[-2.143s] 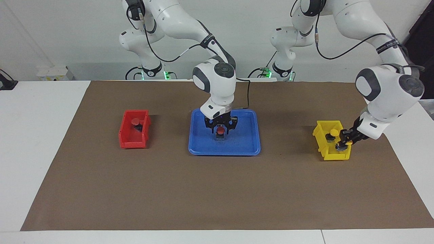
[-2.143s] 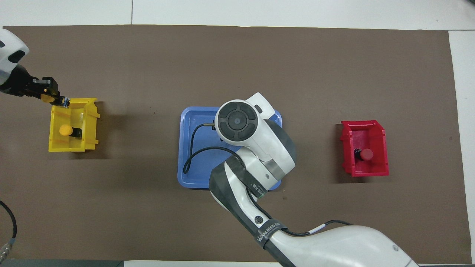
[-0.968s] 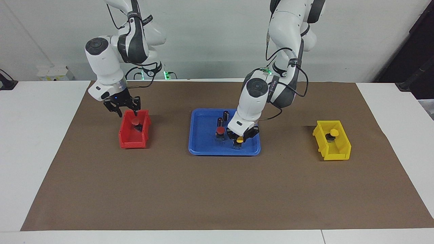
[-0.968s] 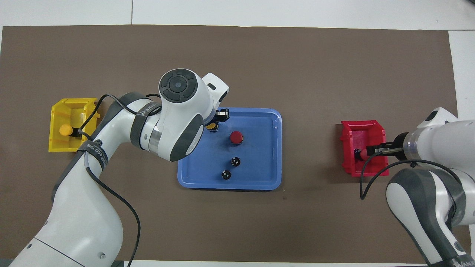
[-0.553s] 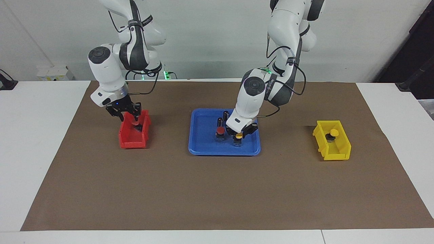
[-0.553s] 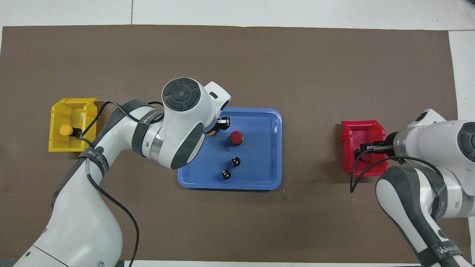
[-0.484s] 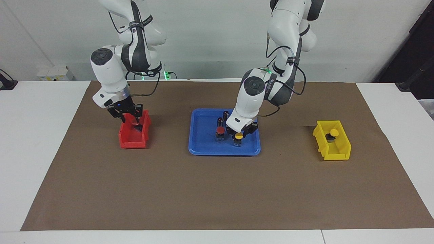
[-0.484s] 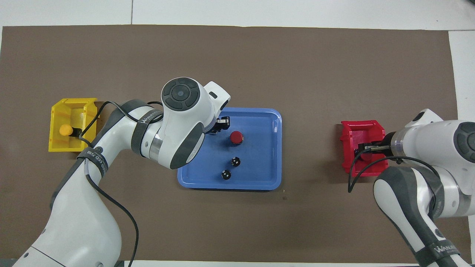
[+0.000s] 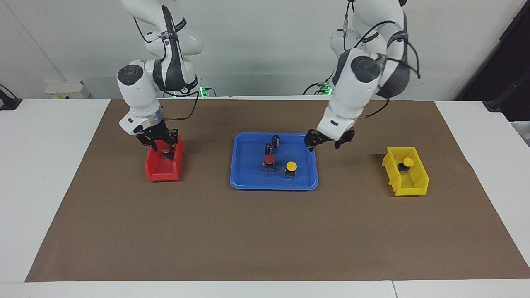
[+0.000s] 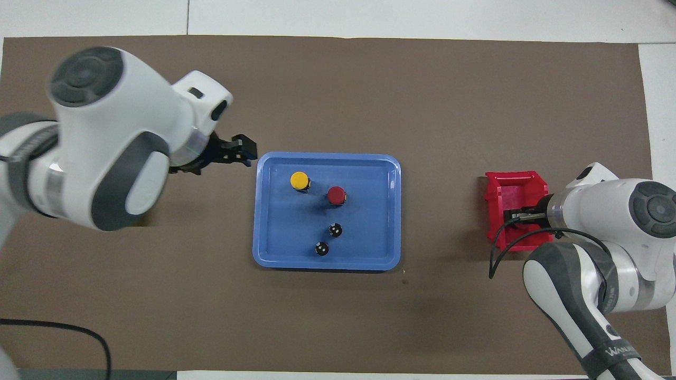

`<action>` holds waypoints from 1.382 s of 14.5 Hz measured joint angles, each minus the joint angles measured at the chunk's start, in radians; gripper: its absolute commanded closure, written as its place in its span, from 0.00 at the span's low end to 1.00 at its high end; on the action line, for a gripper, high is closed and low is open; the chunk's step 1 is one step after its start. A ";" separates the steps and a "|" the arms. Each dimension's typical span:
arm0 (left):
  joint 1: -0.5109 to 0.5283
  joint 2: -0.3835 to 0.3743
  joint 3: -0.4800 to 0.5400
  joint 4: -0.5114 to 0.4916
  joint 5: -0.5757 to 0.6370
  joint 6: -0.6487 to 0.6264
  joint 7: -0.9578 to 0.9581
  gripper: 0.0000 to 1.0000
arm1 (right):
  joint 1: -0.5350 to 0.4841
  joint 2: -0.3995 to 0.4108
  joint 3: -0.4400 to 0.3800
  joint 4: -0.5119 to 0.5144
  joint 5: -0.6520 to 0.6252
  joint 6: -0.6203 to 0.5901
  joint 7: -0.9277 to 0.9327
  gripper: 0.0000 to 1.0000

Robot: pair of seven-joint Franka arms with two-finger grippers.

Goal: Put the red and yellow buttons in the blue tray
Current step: 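Return the left gripper to the yellow holder while the right gripper grasps red button, then carry the second red button to the tray while the left gripper grasps yellow button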

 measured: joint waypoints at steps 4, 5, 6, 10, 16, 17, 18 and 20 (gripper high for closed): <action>0.263 -0.046 0.012 0.006 0.032 -0.060 0.284 0.00 | -0.002 -0.002 -0.001 -0.025 0.000 0.009 -0.009 0.37; 0.305 -0.044 0.013 0.000 0.048 -0.053 0.328 0.00 | -0.002 -0.002 -0.001 -0.030 0.000 0.011 -0.010 0.39; 0.337 -0.042 0.013 -0.009 0.057 -0.032 0.358 0.02 | -0.002 -0.003 -0.001 -0.033 0.000 0.011 -0.014 0.45; 0.388 -0.040 0.013 -0.127 0.064 0.174 0.398 0.28 | -0.010 -0.005 -0.002 -0.034 0.000 0.011 -0.039 0.72; 0.421 -0.026 0.012 -0.331 0.065 0.390 0.483 0.32 | -0.005 -0.004 0.004 0.044 -0.001 -0.088 -0.042 0.75; 0.426 -0.026 0.012 -0.350 0.065 0.413 0.488 0.32 | 0.003 -0.001 0.006 0.101 -0.003 -0.160 -0.043 0.75; 0.426 -0.026 0.011 -0.373 0.066 0.441 0.489 0.32 | 0.016 0.004 0.008 0.174 -0.003 -0.242 -0.043 0.75; 0.426 -0.025 0.005 -0.410 0.066 0.488 0.490 0.32 | 0.057 0.031 0.009 0.331 -0.003 -0.385 -0.040 0.74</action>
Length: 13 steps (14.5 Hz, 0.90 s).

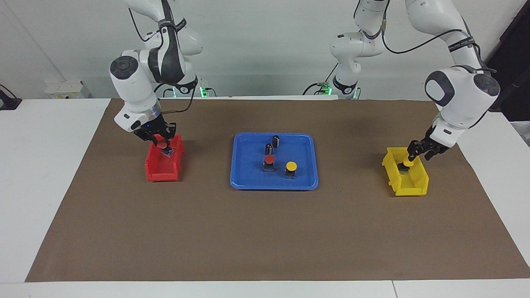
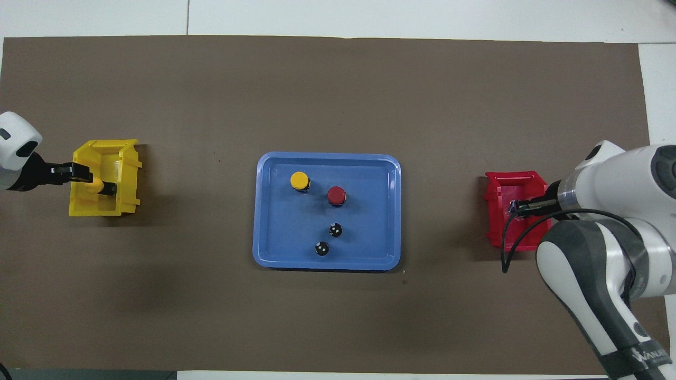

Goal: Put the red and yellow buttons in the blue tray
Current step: 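Carry the second red button to the tray while the left gripper grasps yellow button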

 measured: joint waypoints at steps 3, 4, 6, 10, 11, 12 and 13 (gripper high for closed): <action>-0.001 0.006 -0.009 -0.018 0.000 0.027 -0.001 0.32 | 0.131 0.076 0.002 0.172 0.000 -0.058 0.161 0.75; -0.001 0.007 -0.010 -0.019 0.000 0.029 -0.001 0.32 | 0.187 0.104 0.004 0.198 0.000 -0.047 0.244 0.75; -0.001 0.007 -0.011 -0.021 0.000 0.029 -0.001 0.32 | 0.298 0.168 0.008 0.224 0.000 0.010 0.405 0.75; -0.006 0.010 -0.012 -0.031 0.000 0.043 -0.007 0.32 | 0.419 0.277 0.008 0.214 0.000 0.125 0.564 0.73; -0.013 0.010 -0.013 -0.031 0.000 0.043 -0.015 0.32 | 0.430 0.292 0.008 0.202 0.000 0.149 0.576 0.73; -0.018 0.010 -0.015 -0.031 0.000 0.043 -0.023 0.32 | 0.438 0.307 0.008 0.188 0.000 0.174 0.589 0.73; -0.023 0.010 -0.015 -0.031 0.000 0.044 -0.027 0.32 | 0.448 0.323 0.008 0.178 -0.002 0.192 0.598 0.72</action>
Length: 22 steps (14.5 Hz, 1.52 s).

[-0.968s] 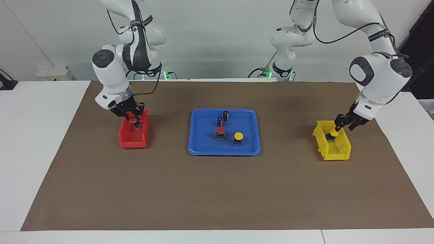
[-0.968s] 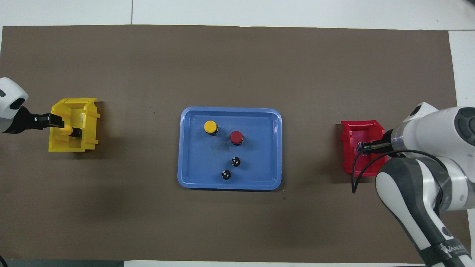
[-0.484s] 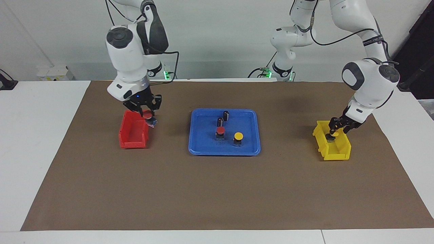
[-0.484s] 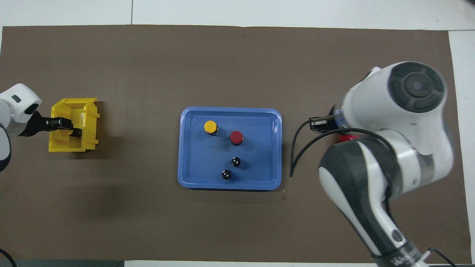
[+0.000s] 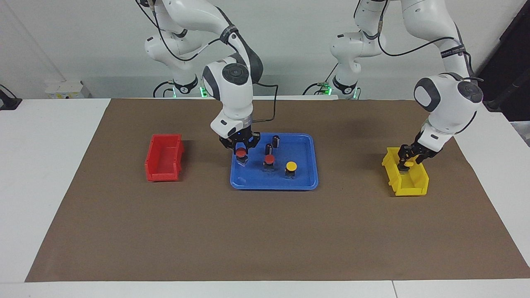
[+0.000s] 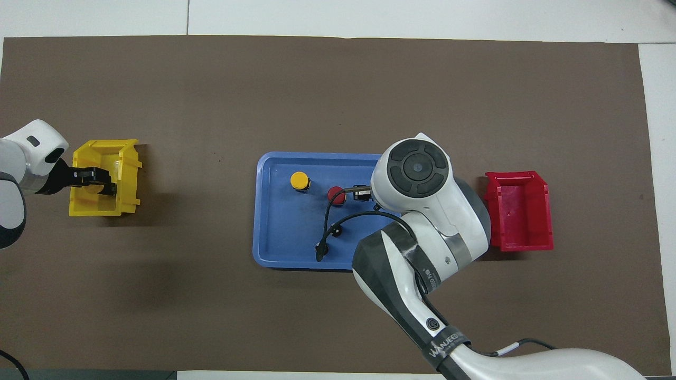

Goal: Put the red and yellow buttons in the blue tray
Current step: 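Carry the second red button to the tray while the left gripper grasps yellow button, then release the red button in the tray and withdraw the right gripper, then carry the second yellow button over the tray with the left gripper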

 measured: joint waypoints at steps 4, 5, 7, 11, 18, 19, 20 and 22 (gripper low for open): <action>-0.003 0.000 0.001 -0.001 0.000 0.002 -0.002 0.32 | 0.016 0.036 0.000 -0.023 -0.019 0.058 0.011 0.64; -0.003 0.000 0.001 -0.002 0.000 0.004 -0.002 0.32 | 0.016 0.045 0.000 -0.028 -0.021 0.075 0.011 0.42; -0.003 0.000 0.002 -0.005 0.000 0.010 -0.002 0.32 | 0.017 0.051 0.000 -0.028 -0.039 0.081 0.011 0.00; -0.002 0.000 0.003 -0.015 0.000 0.027 -0.002 0.32 | 0.000 0.039 -0.015 0.051 -0.062 -0.017 0.014 0.00; -0.002 0.022 0.004 0.045 0.000 -0.062 -0.002 0.99 | -0.189 -0.152 -0.021 0.294 -0.055 -0.395 -0.070 0.00; -0.003 0.022 0.004 0.115 0.000 -0.166 -0.004 0.99 | -0.242 -0.189 -0.023 0.301 -0.039 -0.438 -0.135 0.00; -0.005 0.022 0.002 0.205 0.000 -0.286 -0.015 0.99 | -0.299 -0.222 -0.026 0.308 -0.023 -0.489 -0.214 0.00; -0.038 0.021 -0.001 0.348 0.000 -0.445 -0.081 0.99 | -0.401 -0.274 -0.032 0.314 -0.017 -0.582 -0.371 0.00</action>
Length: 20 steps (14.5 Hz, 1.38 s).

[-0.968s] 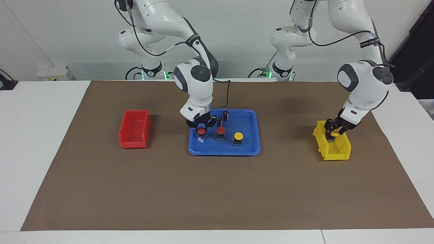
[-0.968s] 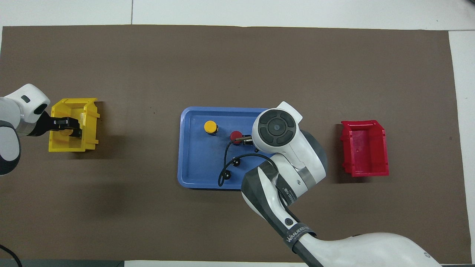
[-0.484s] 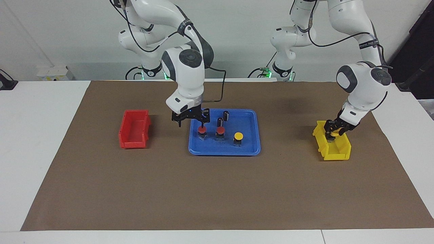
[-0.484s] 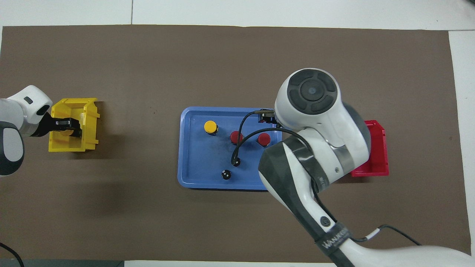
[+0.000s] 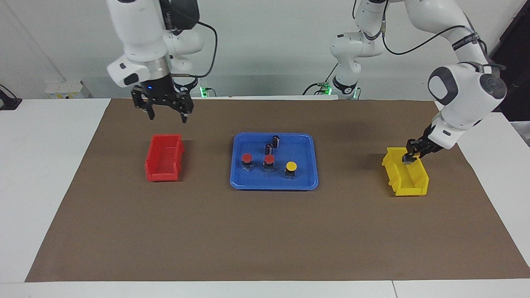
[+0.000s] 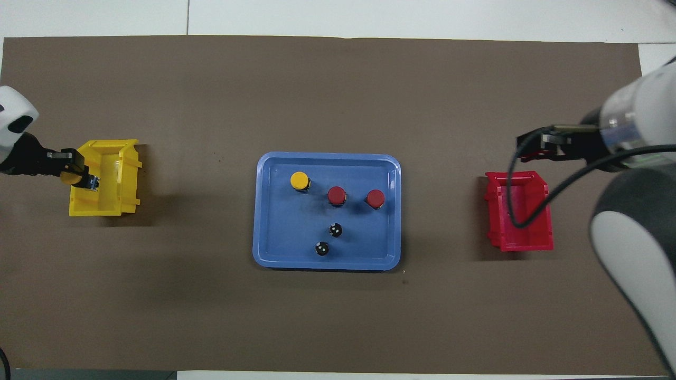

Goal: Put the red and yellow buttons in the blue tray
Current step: 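Carry the second yellow button over the tray with the left gripper, then lower the yellow button into the tray and open the left gripper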

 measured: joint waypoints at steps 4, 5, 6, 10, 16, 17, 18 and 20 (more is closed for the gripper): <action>-0.257 0.008 -0.014 -0.003 -0.001 0.039 -0.336 0.99 | -0.167 -0.049 -0.012 -0.003 -0.001 -0.083 -0.175 0.00; -0.331 0.014 -0.017 -0.027 -0.003 0.087 -0.424 0.99 | -0.199 -0.052 -0.013 -0.012 -0.001 -0.078 -0.216 0.00; -0.394 0.021 -0.020 -0.051 -0.009 0.139 -0.489 0.99 | -0.223 -0.056 -0.014 -0.028 -0.001 -0.064 -0.249 0.00; -0.517 0.051 -0.022 -0.153 -0.044 0.316 -0.546 0.99 | -0.238 -0.057 0.000 -0.071 -0.001 -0.058 -0.271 0.00; -0.542 0.086 -0.020 -0.180 -0.085 0.387 -0.547 0.99 | -0.238 -0.013 0.015 -0.075 0.000 -0.042 -0.271 0.00; -0.544 0.086 -0.020 -0.180 -0.086 0.387 -0.547 0.99 | -0.240 -0.008 0.015 -0.067 0.000 -0.041 -0.271 0.00; -0.547 0.086 -0.020 -0.181 -0.086 0.387 -0.547 0.99 | -0.243 -0.005 0.015 -0.061 0.000 -0.041 -0.271 0.00; -0.560 0.087 -0.020 -0.196 -0.086 0.407 -0.547 0.99 | -0.245 -0.010 0.017 -0.046 0.000 -0.041 -0.271 0.00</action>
